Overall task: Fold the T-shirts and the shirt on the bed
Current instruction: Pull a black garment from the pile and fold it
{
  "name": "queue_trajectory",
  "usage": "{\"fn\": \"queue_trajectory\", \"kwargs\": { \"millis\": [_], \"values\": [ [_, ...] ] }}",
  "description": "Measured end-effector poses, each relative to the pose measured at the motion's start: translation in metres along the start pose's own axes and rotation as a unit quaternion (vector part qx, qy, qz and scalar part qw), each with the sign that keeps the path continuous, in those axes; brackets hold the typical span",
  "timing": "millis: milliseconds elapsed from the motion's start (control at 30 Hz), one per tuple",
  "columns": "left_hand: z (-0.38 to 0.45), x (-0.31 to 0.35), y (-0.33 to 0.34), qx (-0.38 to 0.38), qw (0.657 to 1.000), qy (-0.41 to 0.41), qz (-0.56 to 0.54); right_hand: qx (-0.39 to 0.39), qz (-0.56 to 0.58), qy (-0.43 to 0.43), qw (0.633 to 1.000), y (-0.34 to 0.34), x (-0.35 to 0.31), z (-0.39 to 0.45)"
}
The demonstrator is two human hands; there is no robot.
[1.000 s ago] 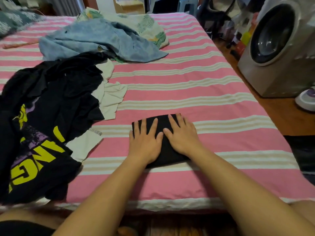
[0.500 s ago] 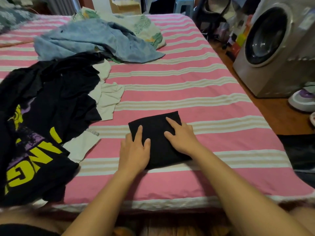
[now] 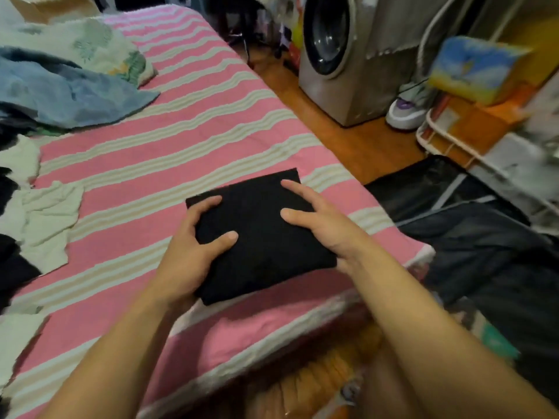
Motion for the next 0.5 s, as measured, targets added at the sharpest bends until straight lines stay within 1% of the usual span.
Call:
{"fn": "queue_trajectory", "kwargs": {
  "millis": [67, 133, 200, 267, 333, 400, 467, 500],
  "values": [
    [0.015, 0.014, 0.068, -0.087, 0.996, 0.024, -0.001, 0.061, -0.016, -0.059, 0.996, -0.055, -0.013, -0.056],
    [0.024, 0.019, 0.155, -0.169, 0.985, 0.019, 0.015, 0.146, -0.025, -0.089, 0.985, -0.116, -0.019, -0.126],
    [0.028, 0.014, 0.25, -0.26, 0.964, 0.007, 0.053, 0.252, -0.02, -0.104, 0.962, -0.181, -0.013, -0.198],
    [0.024, -0.013, 0.341, -0.326, 0.936, 0.015, 0.131, 0.363, -0.023, -0.105, 0.925, -0.239, 0.011, -0.27],
    [0.017, -0.06, 0.414, -0.371, 0.897, 0.022, 0.24, 0.481, -0.031, -0.093, 0.871, -0.293, 0.043, -0.335],
    [0.003, -0.109, 0.466, -0.395, 0.85, 0.037, 0.346, 0.57, -0.064, -0.057, 0.817, -0.338, 0.083, -0.387],
    [-0.013, -0.155, 0.496, -0.432, 0.793, 0.042, 0.428, 0.628, -0.079, 0.008, 0.774, -0.378, 0.127, -0.426],
    [-0.018, -0.177, 0.503, -0.446, 0.768, 0.034, 0.458, 0.642, -0.082, 0.044, 0.761, -0.399, 0.15, -0.437]
  ]
}}
Point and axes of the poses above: each hand's wrist, its own z-axis towards the middle knuckle, its own y-axis out of the palm, x = y × z, the point moved 3 cm from there along z, towards the middle knuckle, and after that the axes turned 7 degrees about -x, right-handed, at the moved point
